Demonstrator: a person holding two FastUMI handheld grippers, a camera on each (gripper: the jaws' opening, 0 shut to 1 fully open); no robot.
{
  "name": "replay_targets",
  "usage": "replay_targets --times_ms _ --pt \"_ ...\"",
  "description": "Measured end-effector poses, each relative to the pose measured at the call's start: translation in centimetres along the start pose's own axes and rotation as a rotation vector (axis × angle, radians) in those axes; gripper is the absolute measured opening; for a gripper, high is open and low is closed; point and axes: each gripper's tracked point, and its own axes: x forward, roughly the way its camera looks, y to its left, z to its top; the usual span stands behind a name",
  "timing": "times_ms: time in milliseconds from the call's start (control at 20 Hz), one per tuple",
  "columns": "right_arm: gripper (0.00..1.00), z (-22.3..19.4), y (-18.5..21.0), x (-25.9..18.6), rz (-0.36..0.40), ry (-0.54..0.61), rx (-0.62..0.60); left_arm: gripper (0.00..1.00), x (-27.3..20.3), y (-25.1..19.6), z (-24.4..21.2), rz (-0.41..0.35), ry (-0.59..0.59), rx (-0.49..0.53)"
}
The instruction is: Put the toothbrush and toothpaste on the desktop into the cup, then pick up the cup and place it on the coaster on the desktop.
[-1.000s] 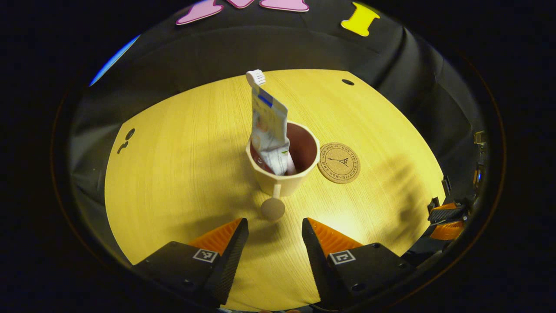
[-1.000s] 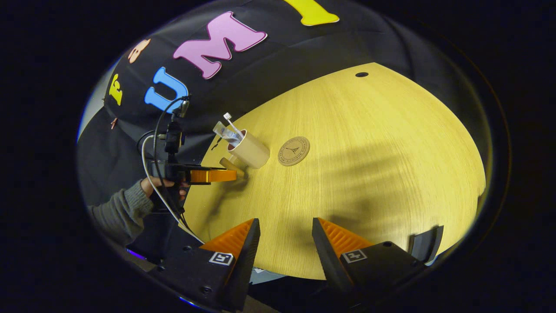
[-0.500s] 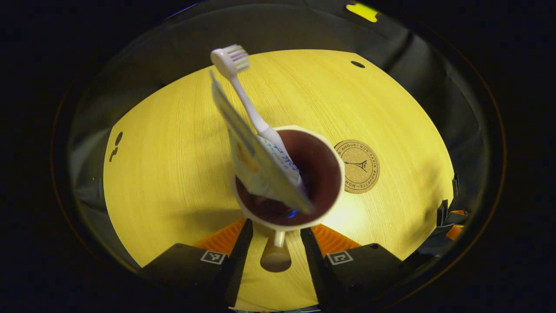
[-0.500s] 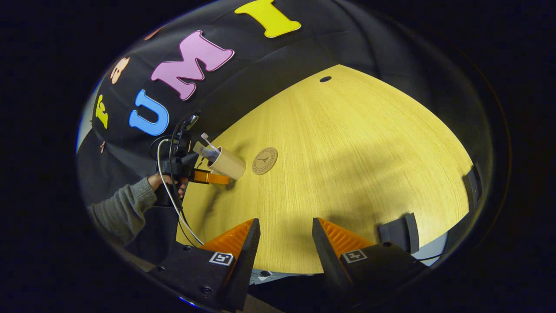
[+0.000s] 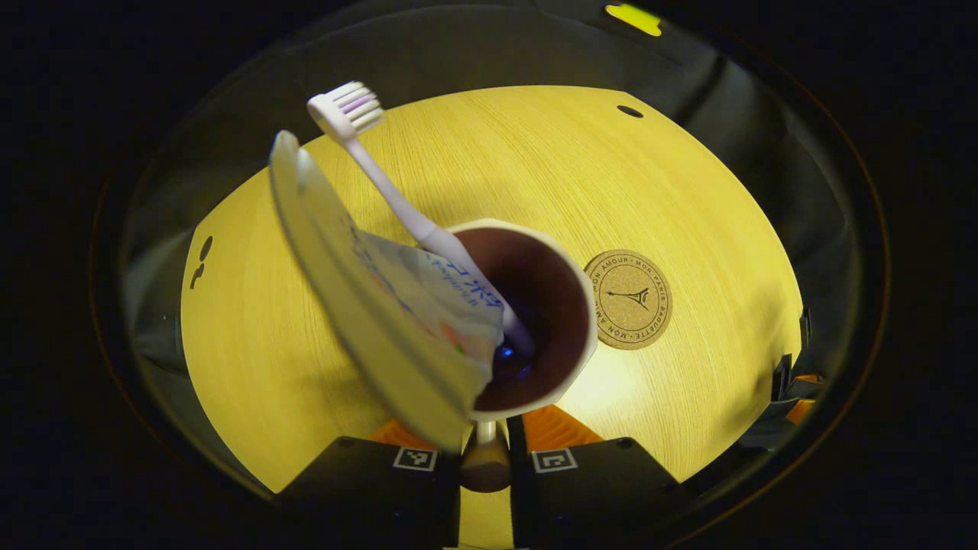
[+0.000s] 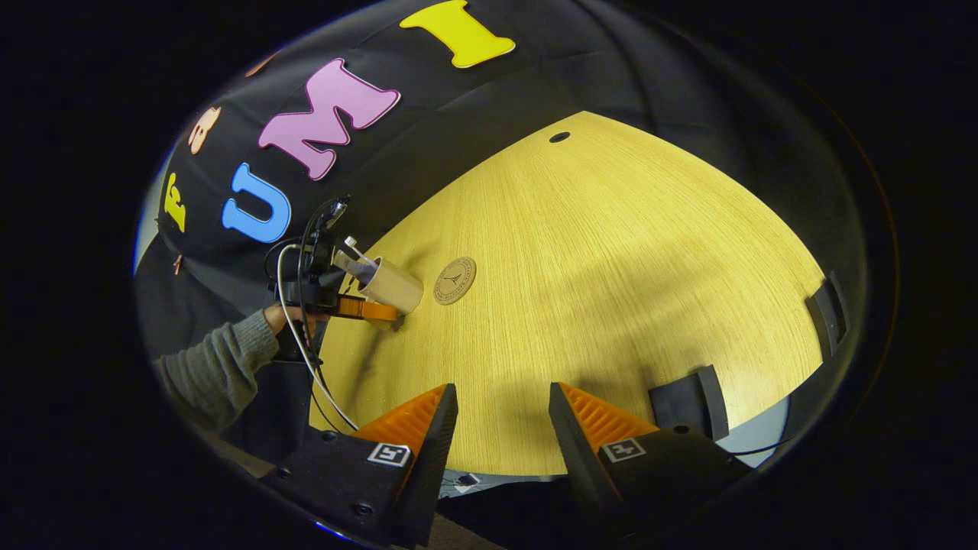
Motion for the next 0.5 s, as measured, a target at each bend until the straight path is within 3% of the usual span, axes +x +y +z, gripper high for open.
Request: replay_targets --times_ms 50,100,500 --pt "0.75 0.1 -0.1 -0.1 0.0 -0.001 0.002 0.27 -0.2 -0.2 0.2 0.0 -0.01 0.007" --pt "0.75 0.1 -0.3 -0.2 0.0 -0.001 0.005 0.3 -0.4 -0.5 0.5 -0.001 -0.022 0.011" --pt "0.75 1.0 -1.0 -0.7 0.0 -0.023 0.02 0.3 -1.2 -6.2 3.2 -0.047 -0.068 0.097"
